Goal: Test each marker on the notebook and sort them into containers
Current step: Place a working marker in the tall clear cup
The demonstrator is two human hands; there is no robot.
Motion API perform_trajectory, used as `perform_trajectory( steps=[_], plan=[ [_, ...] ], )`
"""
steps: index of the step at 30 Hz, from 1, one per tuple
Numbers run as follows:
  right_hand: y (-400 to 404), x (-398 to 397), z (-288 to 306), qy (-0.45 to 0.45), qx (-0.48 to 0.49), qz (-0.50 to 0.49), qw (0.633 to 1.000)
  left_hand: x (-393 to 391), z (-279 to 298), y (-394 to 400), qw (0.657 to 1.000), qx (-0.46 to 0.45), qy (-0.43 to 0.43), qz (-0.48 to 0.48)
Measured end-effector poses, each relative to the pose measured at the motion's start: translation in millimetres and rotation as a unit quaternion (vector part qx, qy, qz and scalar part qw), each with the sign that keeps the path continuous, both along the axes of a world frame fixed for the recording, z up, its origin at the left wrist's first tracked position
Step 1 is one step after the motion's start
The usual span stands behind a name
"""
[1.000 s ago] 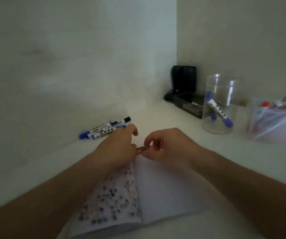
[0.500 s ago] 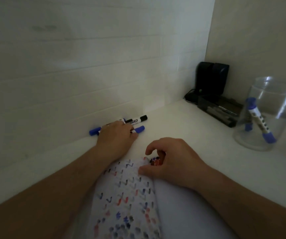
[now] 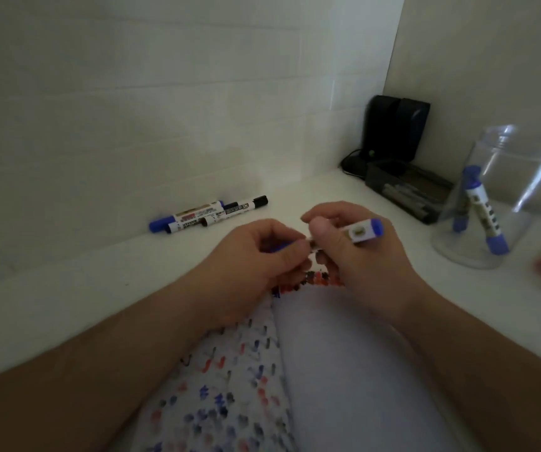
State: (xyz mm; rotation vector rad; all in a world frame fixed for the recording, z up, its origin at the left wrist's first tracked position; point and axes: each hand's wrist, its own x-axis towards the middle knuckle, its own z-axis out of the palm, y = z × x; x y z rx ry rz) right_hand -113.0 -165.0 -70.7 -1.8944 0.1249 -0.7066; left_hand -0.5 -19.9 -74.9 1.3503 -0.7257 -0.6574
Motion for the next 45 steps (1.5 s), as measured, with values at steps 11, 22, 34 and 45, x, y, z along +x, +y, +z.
perform_trajectory(
  steps=[11, 22, 34, 45],
  plan=[
    [-0.8, 6.4, -2.2, 0.037, 0.184, 0.066, 0.98, -4.2, -8.5, -0.1, 0.84, 0.118, -0.53, -0.011],
    [-27.3, -3.0, 12.3, 0.066, 0.247, 0.133, 0.958, 6.8, -4.3, 10.4, 0.858, 0.252, -0.447, -0.006],
    [-20.0, 0.4, -5.7, 0.183, -0.008, 0.022, 0.983, 12.2, -9.5, 6.5, 0.783, 0.363, -0.5, -0.069],
    [-17.0, 2.7, -10.8, 0.191, -0.011, -0.018, 0.981, 14.9, -12.9, 5.4, 0.783, 0.361, -0.502, -0.069]
  ],
)
